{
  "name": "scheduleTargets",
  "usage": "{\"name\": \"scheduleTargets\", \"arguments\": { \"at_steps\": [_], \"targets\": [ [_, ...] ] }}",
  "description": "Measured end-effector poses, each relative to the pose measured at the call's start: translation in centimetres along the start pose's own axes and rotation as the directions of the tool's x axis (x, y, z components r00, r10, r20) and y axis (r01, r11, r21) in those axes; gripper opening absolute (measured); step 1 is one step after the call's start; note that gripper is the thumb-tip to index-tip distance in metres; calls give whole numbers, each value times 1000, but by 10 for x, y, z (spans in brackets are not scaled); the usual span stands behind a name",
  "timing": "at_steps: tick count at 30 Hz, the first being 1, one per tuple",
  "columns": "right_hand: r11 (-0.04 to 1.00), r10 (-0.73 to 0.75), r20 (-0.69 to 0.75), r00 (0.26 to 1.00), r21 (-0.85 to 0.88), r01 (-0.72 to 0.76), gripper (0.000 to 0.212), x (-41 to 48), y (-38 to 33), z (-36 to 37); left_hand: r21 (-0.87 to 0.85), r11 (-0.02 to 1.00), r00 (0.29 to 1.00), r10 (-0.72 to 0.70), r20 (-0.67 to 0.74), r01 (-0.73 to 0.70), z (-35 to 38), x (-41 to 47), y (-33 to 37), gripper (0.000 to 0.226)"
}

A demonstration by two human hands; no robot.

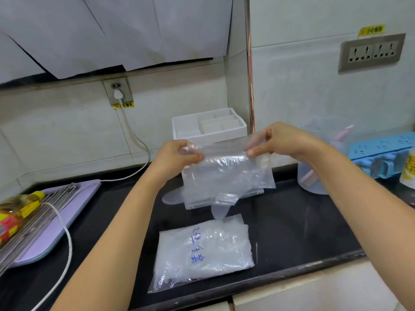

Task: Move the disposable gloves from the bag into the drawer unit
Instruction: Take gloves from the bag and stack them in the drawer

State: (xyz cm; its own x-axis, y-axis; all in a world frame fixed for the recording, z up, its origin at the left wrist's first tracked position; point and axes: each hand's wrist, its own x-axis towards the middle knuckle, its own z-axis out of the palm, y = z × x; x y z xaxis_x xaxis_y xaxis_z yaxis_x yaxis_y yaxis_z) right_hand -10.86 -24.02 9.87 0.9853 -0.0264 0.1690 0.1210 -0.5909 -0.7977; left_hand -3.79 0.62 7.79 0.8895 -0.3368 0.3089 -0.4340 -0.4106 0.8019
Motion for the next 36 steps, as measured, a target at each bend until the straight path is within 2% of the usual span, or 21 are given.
{"name": "scheduleTargets", "arguments": {
  "at_steps": [5,9,14,18,21,23,25,29,32,36],
  "targets": [
    [997,-58,-87,995,-60,53,9,41,-15,-3,101,988,971,132,-199,-114,-9,38,7,15],
    [990,-87,-116,989,-121,73,8,69,-18,-4,136,981,951,173,-256,-142,-13,61,4,12],
    [979,-203,-218,955,-71,192,9,79,-18,-7,167,948,878,314,-362,-270,-21,62,8,7],
    [941,-312,-306,899,31,337,4,65,-18,-9,171,895,810,445,-383,-411,-27,38,21,6],
    [923,-346,-252,904,79,376,6,57,-7,-10,168,884,843,466,-268,-436,-27,25,12,13],
    [932,-340,-134,931,82,352,9,57,5,-8,197,895,896,428,-122,-400,-25,22,-2,22],
    [948,-315,7,949,58,314,16,60,19,-4,236,914,943,329,44,-330,-21,24,-16,20],
    [929,-244,172,955,-241,280,31,76,40,8,449,868,963,109,245,-212,-5,38,-38,19],
    [840,-196,265,944,-451,301,28,87,50,21,551,812,946,4,323,-192,9,48,-48,13],
    [726,-107,323,940,-621,296,25,95,60,34,641,744,910,-112,400,-190,23,59,-55,11]
  ]
}}
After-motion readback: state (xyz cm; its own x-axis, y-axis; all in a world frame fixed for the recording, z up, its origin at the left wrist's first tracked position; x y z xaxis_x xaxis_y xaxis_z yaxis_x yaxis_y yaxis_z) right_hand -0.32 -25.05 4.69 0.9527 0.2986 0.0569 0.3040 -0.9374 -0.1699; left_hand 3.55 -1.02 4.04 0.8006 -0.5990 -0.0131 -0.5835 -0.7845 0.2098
